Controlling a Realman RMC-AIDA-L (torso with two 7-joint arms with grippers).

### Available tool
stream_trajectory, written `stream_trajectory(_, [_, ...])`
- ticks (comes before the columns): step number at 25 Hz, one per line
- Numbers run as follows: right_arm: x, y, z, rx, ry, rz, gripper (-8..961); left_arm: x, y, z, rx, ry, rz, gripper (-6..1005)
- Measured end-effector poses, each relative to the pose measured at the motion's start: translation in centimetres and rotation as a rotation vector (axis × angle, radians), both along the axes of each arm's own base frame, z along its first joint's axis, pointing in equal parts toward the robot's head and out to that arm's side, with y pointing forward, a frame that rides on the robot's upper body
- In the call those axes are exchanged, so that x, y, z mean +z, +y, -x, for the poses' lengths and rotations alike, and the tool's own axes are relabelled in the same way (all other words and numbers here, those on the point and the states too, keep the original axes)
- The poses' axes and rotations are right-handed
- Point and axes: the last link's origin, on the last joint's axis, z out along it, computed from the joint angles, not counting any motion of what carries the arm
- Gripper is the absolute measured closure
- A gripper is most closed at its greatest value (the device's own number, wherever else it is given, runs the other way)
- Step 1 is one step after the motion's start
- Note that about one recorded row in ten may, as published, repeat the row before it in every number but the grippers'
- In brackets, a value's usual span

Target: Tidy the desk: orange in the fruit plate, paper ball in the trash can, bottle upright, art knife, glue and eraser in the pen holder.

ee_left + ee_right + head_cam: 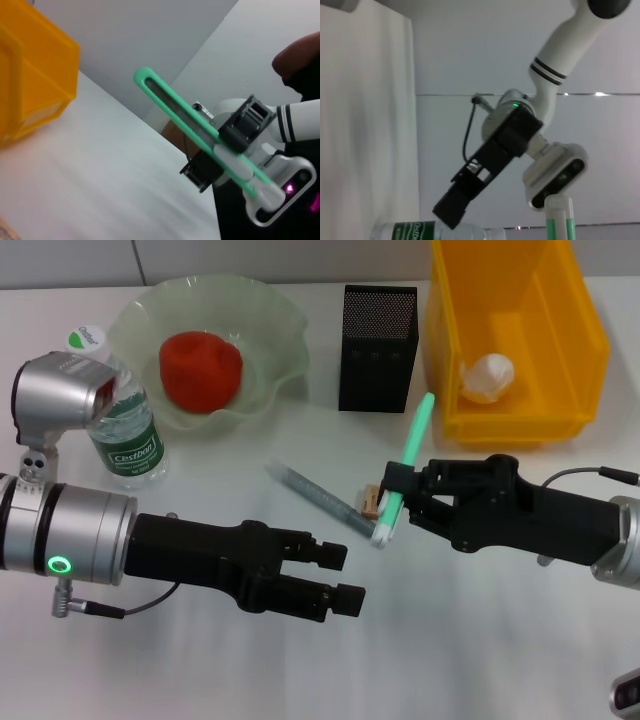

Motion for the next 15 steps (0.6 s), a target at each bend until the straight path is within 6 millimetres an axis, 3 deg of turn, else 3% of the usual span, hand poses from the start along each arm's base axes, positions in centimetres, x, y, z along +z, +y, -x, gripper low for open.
stream_trajectory(13, [1.9,0.7,0.3,-0.258,0.245,0.161,763,-0.2,-0.3,0.7,-0.123,-0.061,-0.179,200])
stream_trajectory(15, [2.1,0.7,0.3,-0.282,0.272,0.185,763,0.2,-0.5,0.9,-0.176,-0.115,-0.283,200])
